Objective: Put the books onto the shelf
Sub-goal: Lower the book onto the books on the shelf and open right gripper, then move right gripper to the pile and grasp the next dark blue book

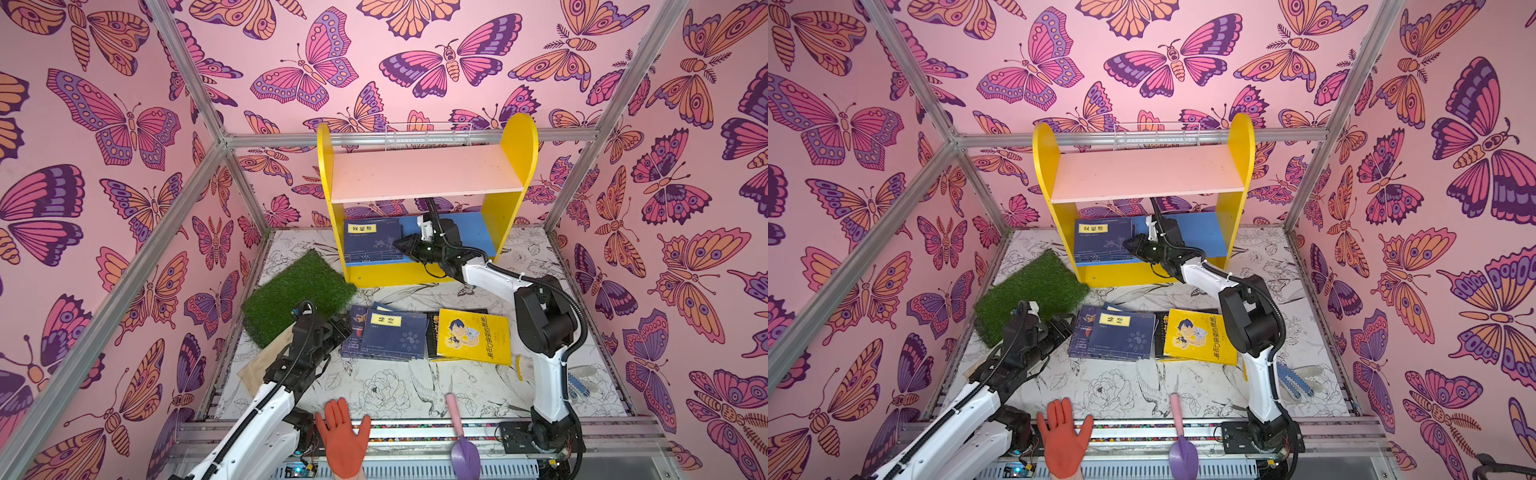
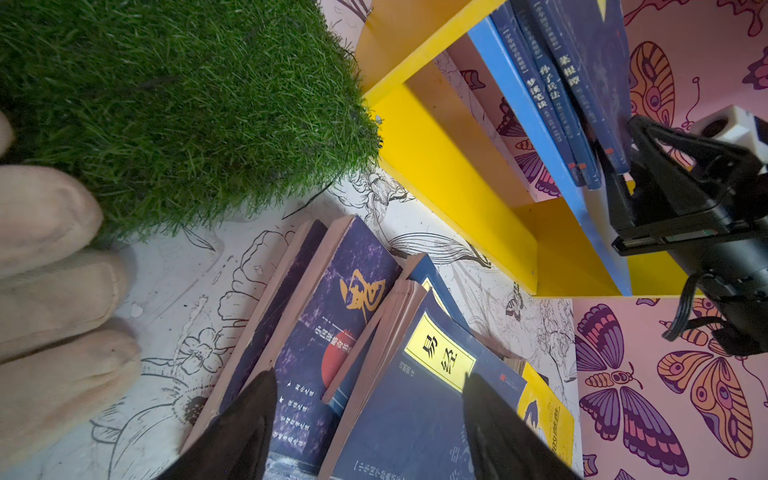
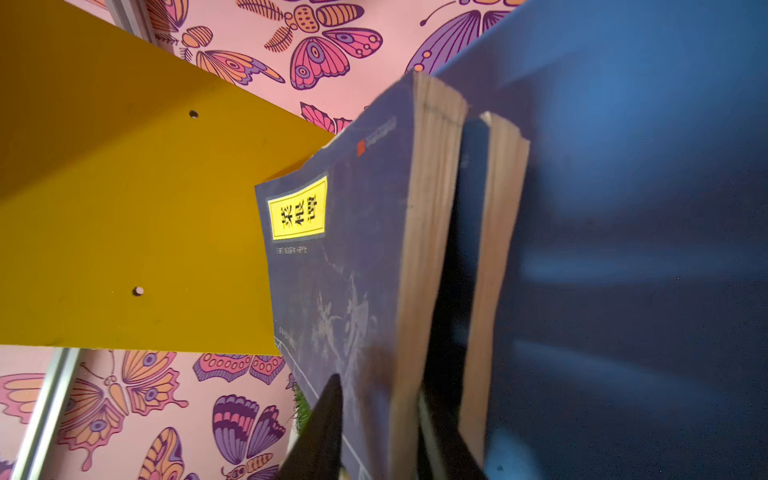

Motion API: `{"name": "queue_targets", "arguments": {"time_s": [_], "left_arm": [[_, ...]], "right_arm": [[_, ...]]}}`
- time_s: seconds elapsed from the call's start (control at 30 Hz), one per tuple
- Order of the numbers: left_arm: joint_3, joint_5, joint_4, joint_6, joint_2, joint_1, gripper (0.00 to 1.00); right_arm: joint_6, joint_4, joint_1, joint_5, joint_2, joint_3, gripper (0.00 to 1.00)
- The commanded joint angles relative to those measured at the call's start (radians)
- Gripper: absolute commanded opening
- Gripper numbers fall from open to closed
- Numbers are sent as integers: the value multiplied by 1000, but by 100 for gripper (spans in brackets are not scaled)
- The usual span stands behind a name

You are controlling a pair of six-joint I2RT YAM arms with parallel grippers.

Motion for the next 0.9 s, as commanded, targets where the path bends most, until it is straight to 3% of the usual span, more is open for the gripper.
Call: {"name": "queue_targets", "arguments": {"time_s": [0.0, 0.2, 0.57, 0.87], "left_arm": [[-1, 12, -11, 13, 0, 5, 73], [2, 12, -12, 14, 1, 5, 73], [2, 9, -17, 22, -8, 5, 73], [61, 118, -15, 168, 87, 5, 74]], "right_arm": [[-136, -202, 27, 80, -28, 55, 36], [-257, -323, 32, 178, -57, 99, 49], [-355, -375, 32, 249, -140, 81, 54], [-467, -358, 46, 150, -432, -287, 53]]}}
